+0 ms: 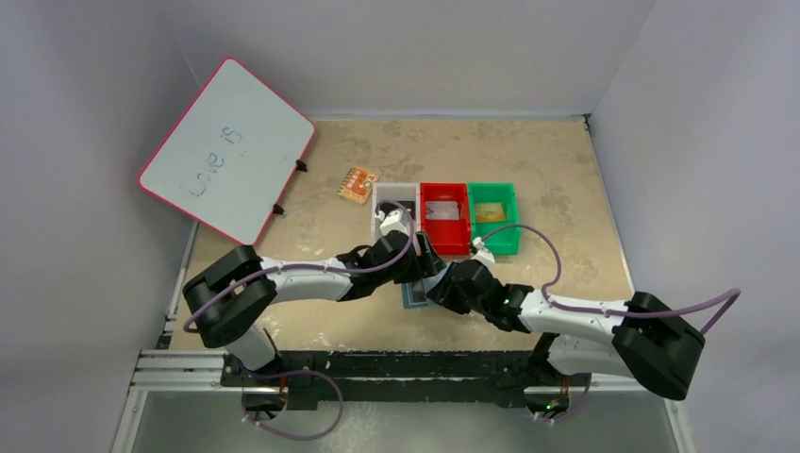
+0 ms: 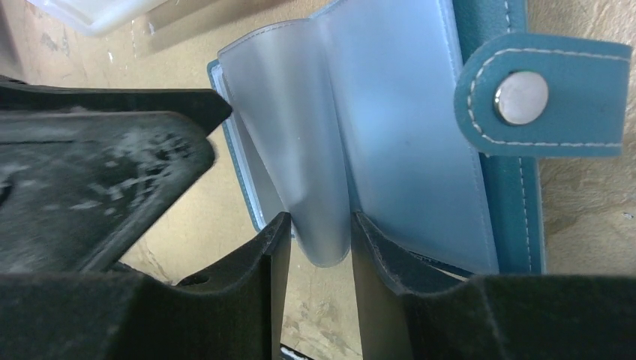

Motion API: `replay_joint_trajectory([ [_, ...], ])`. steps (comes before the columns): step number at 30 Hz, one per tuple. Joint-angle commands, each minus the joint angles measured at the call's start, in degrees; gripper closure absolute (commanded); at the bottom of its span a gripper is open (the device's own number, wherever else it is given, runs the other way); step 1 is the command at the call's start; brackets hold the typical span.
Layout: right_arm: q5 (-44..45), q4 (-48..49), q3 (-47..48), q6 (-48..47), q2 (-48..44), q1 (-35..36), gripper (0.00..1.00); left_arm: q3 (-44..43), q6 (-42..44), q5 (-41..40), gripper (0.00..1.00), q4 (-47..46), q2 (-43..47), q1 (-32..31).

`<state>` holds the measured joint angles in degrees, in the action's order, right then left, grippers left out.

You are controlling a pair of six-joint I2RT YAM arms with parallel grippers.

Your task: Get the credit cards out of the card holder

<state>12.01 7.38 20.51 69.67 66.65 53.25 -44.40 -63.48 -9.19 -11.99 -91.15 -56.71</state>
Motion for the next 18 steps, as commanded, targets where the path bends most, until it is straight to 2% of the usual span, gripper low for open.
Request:
replay_joint_trajectory([
  [1,0.0,0.9,-0.8,0.6,-1.2,-0.4,0.61,1.2,-4.0,0.2,0.29,-7.7,-1.9,-0.2],
  [6,0.2,0.6,-1.3,0.9,-2.3,-0.5,0.61,2.3,-5.6,-0.8,0.29,-8.1,-2.2,-0.2],
  [18,0.3,0.9,-2.3,1.3,-3.2,-0.8,0.60,0.4,-5.7,-5.2,0.29,-1.5,-1.4,-2.3],
])
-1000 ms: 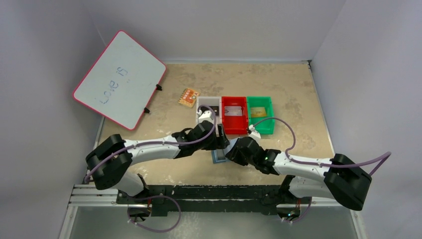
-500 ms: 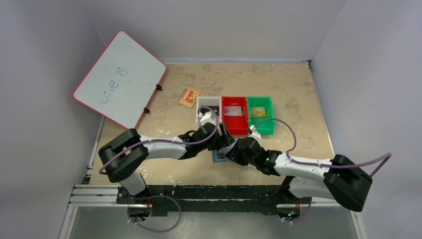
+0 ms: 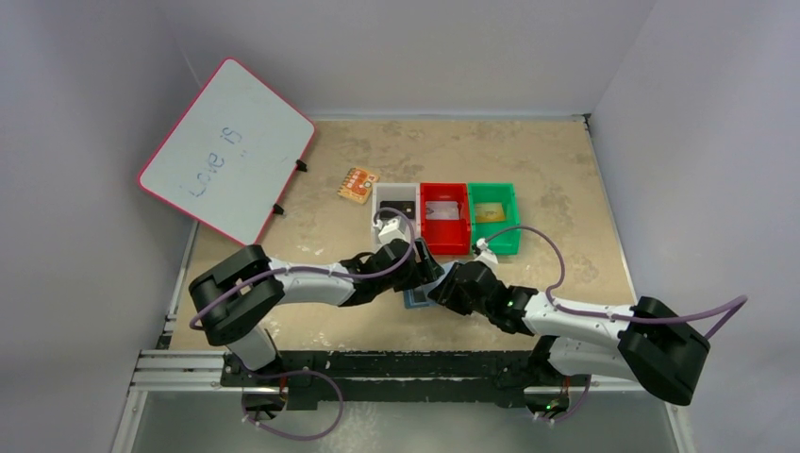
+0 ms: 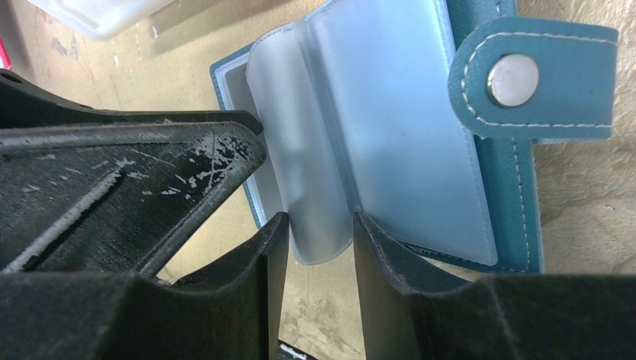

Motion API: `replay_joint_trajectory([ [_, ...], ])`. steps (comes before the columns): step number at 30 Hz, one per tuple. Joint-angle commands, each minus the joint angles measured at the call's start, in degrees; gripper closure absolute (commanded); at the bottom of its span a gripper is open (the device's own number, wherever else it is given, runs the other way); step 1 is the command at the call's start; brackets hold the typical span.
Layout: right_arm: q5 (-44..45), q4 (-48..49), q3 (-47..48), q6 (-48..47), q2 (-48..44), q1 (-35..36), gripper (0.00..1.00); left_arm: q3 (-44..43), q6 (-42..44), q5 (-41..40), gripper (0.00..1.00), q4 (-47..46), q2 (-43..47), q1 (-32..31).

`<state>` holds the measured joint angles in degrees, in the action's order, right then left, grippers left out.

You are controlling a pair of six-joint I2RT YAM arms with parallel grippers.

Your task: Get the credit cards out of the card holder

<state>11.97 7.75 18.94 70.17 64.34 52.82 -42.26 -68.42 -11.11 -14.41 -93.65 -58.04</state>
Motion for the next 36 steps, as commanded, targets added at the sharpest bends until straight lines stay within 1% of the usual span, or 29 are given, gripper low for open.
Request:
replay_joint_trajectory([
  [1,0.3,0.6,-0.8,0.8,-1.0,-0.3,0.60,-1.9,-0.5,-3.9,0.30,1.7,1.5,-1.0],
  [9,0.4,0.4,-1.1,1.3,-1.6,-0.7,0.61,-2.3,0.4,-6.0,0.29,5.7,5.1,-1.3],
  [12,0.3,0.6,-1.3,1.5,-1.6,-0.9,0.63,-2.4,0.6,-5.0,0.29,5.9,5.8,-1.4],
  [15,0.2,1.0,-1.6,1.9,-1.9,-1.0,0.64,-2.8,0.5,-2.6,0.28,5.7,4.6,-1.4],
  [18,0.3,1.6,-2.2,2.3,-2.8,-1.2,0.64,-2.5,-0.7,-0.6,0.28,3.5,2.6,-1.4],
  [30,-0.6,4.5,-5.8,5.6,-6.3,-1.9,0.65,-2.7,-2.0,-0.6,0.29,2.7,0.9,-1.8],
  [36,-1.2,6.0,-7.0,7.6,-7.1,-2.4,0.63,-3.0,-1.9,-0.4,0.29,2.5,0.6,-2.3],
])
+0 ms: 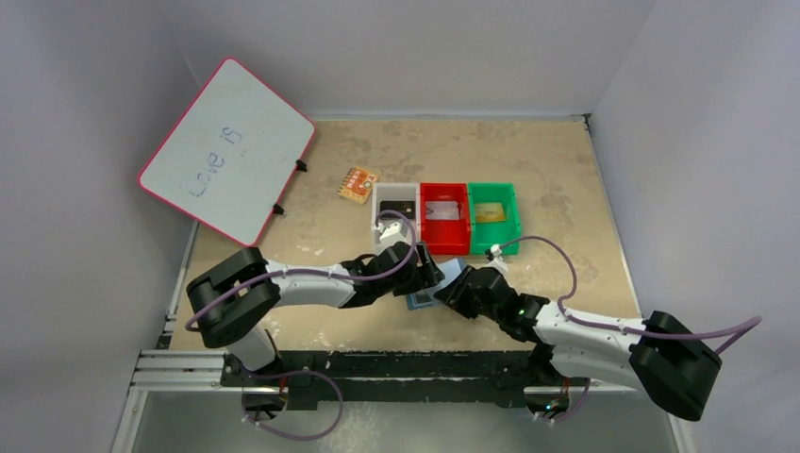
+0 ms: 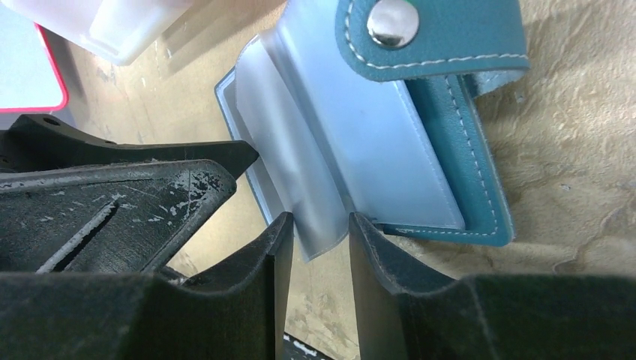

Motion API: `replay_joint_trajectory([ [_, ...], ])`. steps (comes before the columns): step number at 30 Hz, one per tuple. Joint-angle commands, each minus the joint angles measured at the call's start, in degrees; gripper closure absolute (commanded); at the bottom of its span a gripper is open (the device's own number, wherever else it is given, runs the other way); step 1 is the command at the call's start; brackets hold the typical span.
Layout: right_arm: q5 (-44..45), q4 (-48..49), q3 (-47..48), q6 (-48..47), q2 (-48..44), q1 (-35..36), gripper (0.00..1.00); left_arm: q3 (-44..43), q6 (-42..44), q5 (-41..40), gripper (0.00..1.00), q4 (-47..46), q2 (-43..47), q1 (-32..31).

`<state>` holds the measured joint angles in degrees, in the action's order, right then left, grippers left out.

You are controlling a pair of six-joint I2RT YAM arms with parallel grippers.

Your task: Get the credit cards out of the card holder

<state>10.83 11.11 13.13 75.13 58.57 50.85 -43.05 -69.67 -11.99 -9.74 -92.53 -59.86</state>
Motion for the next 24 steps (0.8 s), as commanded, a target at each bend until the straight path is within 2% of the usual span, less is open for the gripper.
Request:
replay_joint_trajectory([
  [1,0.0,3.1,-1.5,3.2,-1.5,-0.5,0.63,-2.3,-0.6,0.4,0.29,-2.1,-0.5,-0.6],
  [9,1.2,5.3,-3.7,7.2,-4.3,-1.0,0.62,-2.9,-0.4,0.6,0.29,-2.3,-1.1,-1.0],
  [16,4.1,1.9,-3.8,9.2,-7.7,-1.1,0.61,-6.0,0.6,1.5,0.29,-2.9,-3.1,-1.1],
  [24,5.5,-9.1,-2.1,9.1,-12.3,-1.1,0.56,-12.3,3.4,3.2,0.29,-2.8,-6.3,-1.1],
])
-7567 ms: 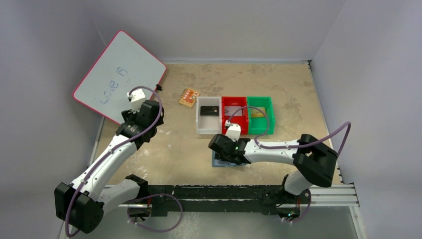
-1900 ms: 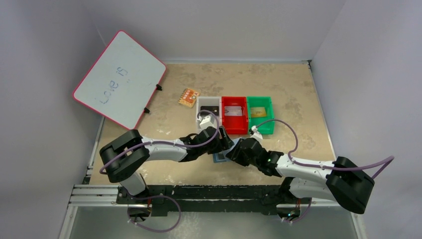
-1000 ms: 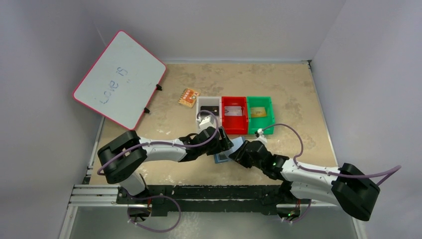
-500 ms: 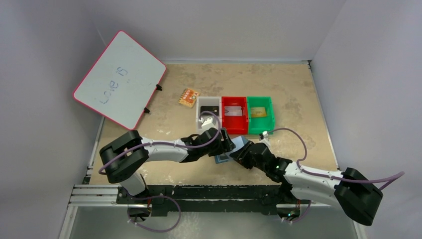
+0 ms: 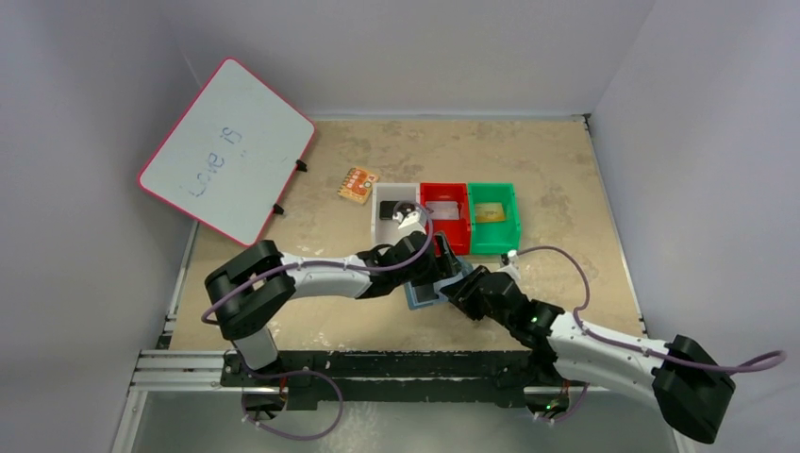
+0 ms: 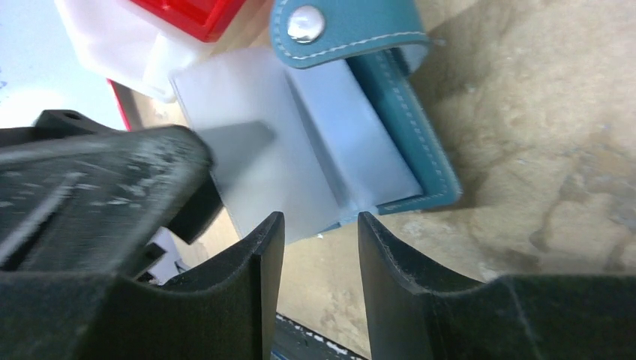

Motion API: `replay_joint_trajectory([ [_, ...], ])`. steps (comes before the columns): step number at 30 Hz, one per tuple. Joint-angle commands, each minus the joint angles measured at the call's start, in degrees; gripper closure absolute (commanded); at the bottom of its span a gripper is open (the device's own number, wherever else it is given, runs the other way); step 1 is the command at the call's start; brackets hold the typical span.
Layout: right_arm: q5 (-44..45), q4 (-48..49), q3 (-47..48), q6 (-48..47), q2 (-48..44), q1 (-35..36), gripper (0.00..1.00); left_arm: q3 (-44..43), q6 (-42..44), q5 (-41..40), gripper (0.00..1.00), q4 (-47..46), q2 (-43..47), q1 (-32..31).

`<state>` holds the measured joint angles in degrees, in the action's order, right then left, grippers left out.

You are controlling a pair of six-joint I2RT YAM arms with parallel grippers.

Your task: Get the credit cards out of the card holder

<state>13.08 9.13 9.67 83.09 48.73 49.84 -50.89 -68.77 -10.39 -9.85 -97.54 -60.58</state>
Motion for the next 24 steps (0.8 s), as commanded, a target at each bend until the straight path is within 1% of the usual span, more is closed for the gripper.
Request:
replay_joint_trajectory([
  [1,3.5,-8.2,1.2,1.3,-3.5,-0.1,0.56,-5.0,2.6,1.9,0.29,-2.8,-1.7,-0.4],
  [9,6.0,-20.2,2.0,0.9,-15.2,-0.1,0.64,-9.4,4.1,4.6,0.29,-1.2,-6.1,-0.5],
  [15,7.7,-24.2,3.1,-2.2,-23.4,-0.1,0.67,-10.9,4.4,5.7,0.30,-0.3,-9.3,-0.9],
  [19,8.0,-24.2,3.2,-3.1,-24.3,-0.1,0.72,-10.9,4.8,4.9,0.30,0.9,-9.1,-1.0],
  [24,8.8,-23.1,4.6,-4.4,-19.6,-0.1,0.76,-10.4,6.3,1.6,0.30,4.6,-5.7,-1.1],
])
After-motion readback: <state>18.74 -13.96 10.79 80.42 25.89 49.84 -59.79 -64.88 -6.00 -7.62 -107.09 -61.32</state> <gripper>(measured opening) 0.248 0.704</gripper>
